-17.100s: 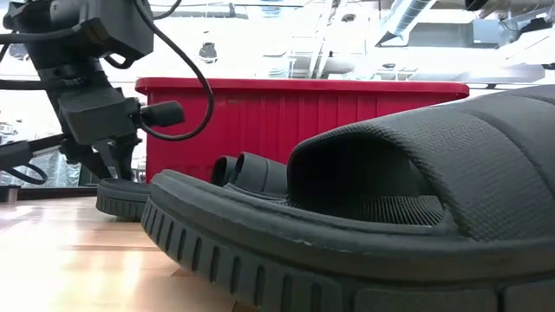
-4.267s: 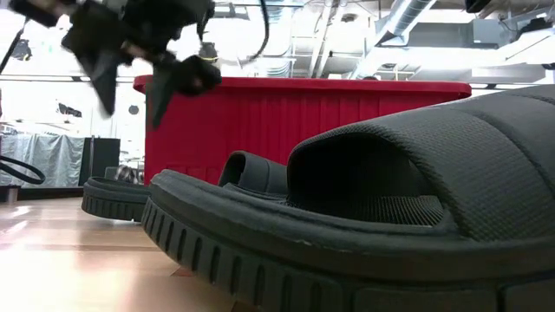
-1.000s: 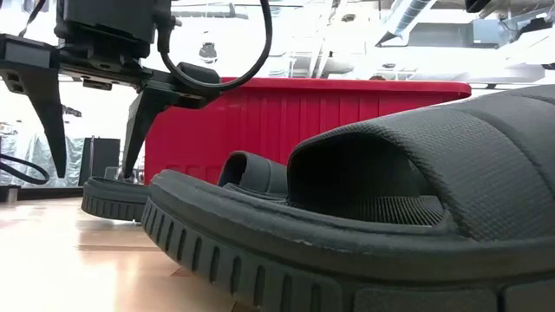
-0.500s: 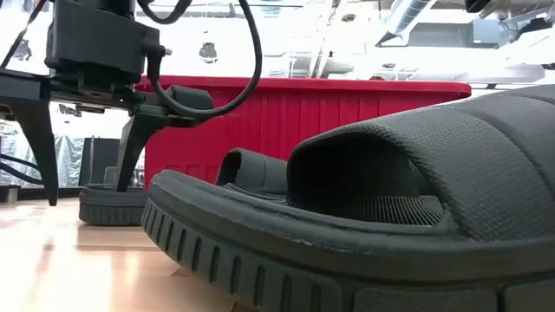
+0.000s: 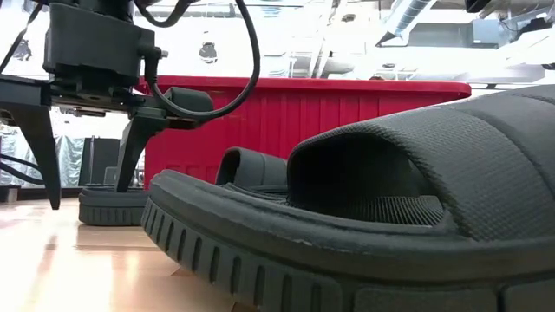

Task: Pick and place slides into bin
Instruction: Put the top black slipper into the red bin

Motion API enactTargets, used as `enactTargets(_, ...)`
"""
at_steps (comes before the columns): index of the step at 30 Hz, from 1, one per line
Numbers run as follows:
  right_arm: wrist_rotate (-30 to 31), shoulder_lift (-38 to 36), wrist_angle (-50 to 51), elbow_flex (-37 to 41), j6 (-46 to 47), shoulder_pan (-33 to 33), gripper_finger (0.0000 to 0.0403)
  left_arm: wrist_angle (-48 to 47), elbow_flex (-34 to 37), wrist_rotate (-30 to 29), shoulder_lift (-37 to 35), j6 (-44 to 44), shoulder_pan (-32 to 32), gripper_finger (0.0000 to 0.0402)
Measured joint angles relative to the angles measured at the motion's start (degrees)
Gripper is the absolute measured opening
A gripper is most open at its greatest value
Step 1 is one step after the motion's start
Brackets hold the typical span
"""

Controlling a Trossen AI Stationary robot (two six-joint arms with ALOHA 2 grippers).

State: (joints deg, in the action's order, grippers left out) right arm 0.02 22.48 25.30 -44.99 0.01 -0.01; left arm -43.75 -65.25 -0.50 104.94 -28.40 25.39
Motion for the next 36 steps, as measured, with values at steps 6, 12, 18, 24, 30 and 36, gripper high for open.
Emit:
enactTargets(6,0.0,0.0,0.0,0.0,0.0,0.0,0.0,1.2,1.3,-0.7,-0.1,-2.8,0.0,0.0094)
enactTargets(12,0.0,0.0,0.0,0.0,0.0,0.0,0.0,1.1,1.3,-0.8,-0.1,-2.8,0.0,0.0013)
enactTargets(18,0.0,0.0,0.0,0.0,0.0,0.0,0.0,1.1,1.4,-0.9,0.0,-2.8,0.0,0.0005)
enactTargets(24,0.0,0.0,0.0,0.0,0.0,0.0,0.0,1.0,1.3,-0.9,0.1,-2.3,0.0,0.0002)
enactTargets(30,0.0,0.0,0.0,0.0,0.0,0.0,0.0,-3.3,-1.1,-2.3,0.4,-1.0,0.4,0.0001)
enactTargets(36,0.0,0.0,0.0,0.0,0.0,0.0,0.0,-9.1,-4.1,-3.5,0.5,0.3,1.5,0.0)
